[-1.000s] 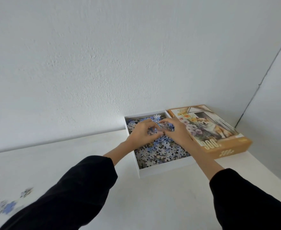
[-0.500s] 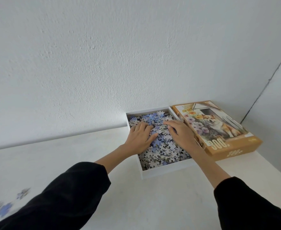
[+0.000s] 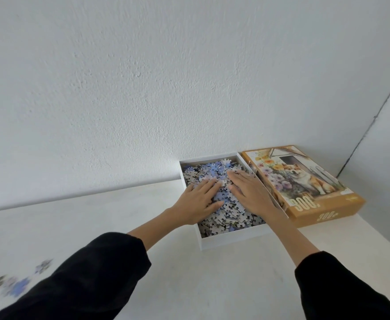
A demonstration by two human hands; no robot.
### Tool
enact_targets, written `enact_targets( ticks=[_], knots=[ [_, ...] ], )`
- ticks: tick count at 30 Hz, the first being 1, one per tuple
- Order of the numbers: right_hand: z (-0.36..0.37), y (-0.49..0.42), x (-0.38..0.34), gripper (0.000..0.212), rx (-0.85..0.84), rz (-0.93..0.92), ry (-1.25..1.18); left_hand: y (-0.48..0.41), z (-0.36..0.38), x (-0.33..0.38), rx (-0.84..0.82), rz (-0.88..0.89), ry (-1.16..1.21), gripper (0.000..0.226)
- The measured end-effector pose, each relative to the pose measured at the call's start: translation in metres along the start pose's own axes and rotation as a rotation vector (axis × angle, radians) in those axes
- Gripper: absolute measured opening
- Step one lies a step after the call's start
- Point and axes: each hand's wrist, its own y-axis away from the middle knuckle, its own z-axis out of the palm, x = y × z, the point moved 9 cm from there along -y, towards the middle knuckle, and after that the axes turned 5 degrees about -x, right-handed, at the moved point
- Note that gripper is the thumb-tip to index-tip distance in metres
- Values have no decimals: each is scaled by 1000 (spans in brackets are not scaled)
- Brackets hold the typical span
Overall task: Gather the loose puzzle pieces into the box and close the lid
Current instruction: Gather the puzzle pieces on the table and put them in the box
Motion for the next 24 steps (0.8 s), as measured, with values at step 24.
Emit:
enact_targets(
  ticks=[24],
  knots=[
    [-34, 32, -58, 32, 356, -30, -409, 85, -66, -27, 292, 88, 372, 38]
  ],
)
